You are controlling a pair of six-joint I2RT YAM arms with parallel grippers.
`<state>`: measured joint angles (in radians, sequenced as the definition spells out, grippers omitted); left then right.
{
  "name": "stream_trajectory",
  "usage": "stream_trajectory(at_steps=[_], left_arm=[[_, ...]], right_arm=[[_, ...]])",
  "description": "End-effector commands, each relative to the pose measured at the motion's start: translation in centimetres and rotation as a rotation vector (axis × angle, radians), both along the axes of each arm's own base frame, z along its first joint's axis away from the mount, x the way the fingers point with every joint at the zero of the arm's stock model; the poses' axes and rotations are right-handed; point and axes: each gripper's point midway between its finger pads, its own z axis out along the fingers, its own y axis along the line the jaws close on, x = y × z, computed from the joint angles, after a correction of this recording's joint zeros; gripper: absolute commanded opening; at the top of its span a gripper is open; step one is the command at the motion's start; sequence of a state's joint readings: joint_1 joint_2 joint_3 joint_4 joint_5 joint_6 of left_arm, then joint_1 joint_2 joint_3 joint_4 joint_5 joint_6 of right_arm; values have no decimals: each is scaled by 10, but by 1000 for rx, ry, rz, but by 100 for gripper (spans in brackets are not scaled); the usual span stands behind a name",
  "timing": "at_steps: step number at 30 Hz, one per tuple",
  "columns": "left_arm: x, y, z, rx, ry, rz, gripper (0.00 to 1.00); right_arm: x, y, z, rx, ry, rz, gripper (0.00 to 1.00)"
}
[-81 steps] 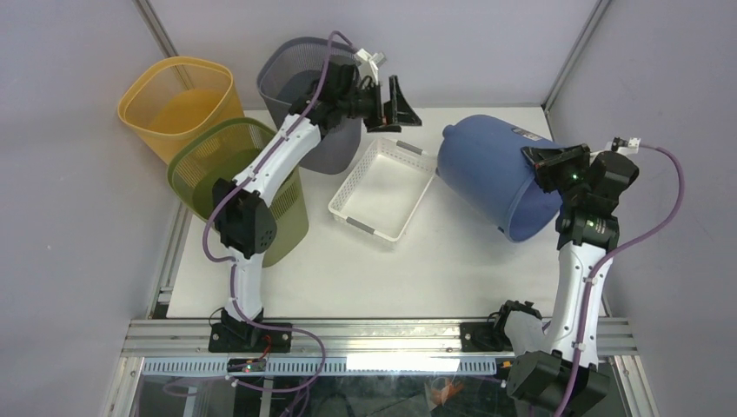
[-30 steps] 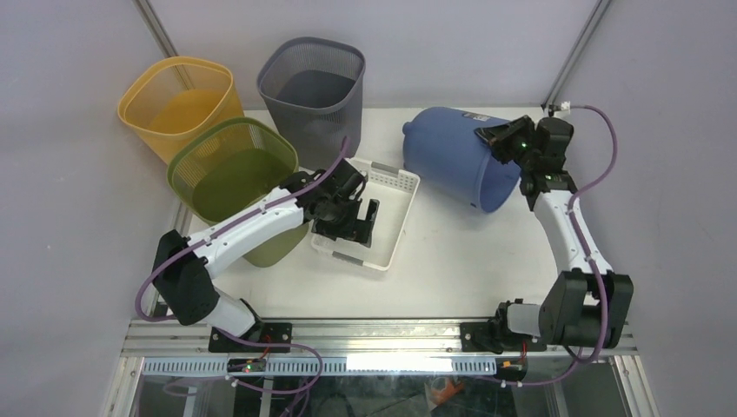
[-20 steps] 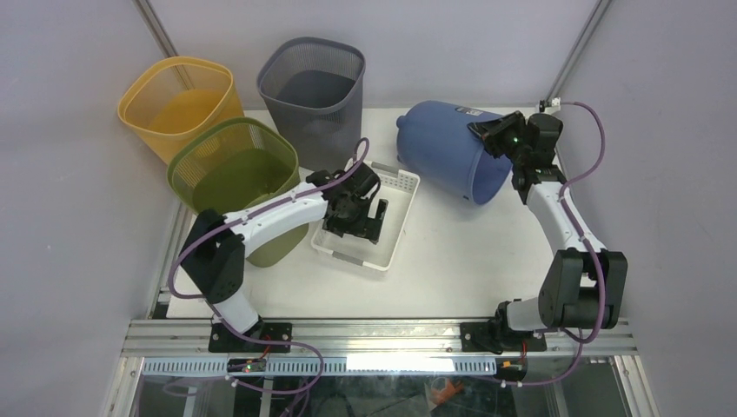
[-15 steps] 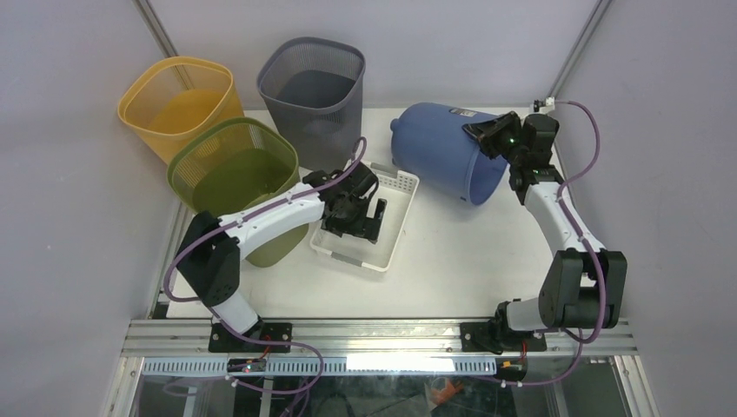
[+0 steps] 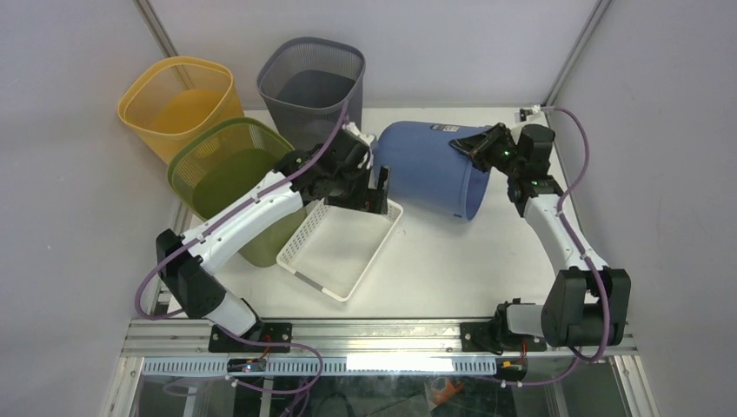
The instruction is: Turn the large container upside down
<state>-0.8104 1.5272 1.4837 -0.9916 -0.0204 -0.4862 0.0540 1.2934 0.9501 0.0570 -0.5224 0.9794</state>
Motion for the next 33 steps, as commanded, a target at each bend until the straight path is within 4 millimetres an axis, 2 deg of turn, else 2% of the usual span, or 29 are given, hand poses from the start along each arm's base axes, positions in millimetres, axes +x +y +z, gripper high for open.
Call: stream_trajectory(at_steps=[1, 6, 7, 10, 13, 14, 16, 20, 21, 26, 30, 33], left_arm=[[40, -38, 53, -116, -128, 14, 99], [62, -65, 54, -148, -145, -2, 99], [64, -69, 54, -154, -143, -8, 99], [71, -75, 54, -160, -147, -13, 99], [78, -79, 59, -173, -159, -11, 99], [82, -79, 62, -181, -167, -4, 99], [90, -78, 69, -202, -183, 13, 99], [105, -73, 79, -245, -196, 33, 99], [109, -73, 85, -260, -203, 37, 99], [126, -67, 86, -275, -204, 56, 99], [136, -63, 87, -287, -206, 75, 99], [143, -61, 91, -296, -222, 82, 99]], right_arm=[[12, -40, 16, -45, -111, -72, 0], [12, -60, -25, -71, -21, -41, 0], [9, -63, -28, -84, -15, -42, 6], [1, -71, -33, -139, -3, -65, 47], [-7, -81, -34, -167, 17, -101, 72], [-9, -84, -35, -170, 25, -110, 73], [-16, -91, -42, -177, 70, -138, 73], [-26, -101, -39, -187, 65, -186, 62], [-28, -100, -36, -181, 54, -183, 59], [-35, -89, -25, -108, 36, -141, 45], [-39, -88, -13, -75, 7, -153, 40], [-42, -89, -7, -51, -9, -152, 31]])
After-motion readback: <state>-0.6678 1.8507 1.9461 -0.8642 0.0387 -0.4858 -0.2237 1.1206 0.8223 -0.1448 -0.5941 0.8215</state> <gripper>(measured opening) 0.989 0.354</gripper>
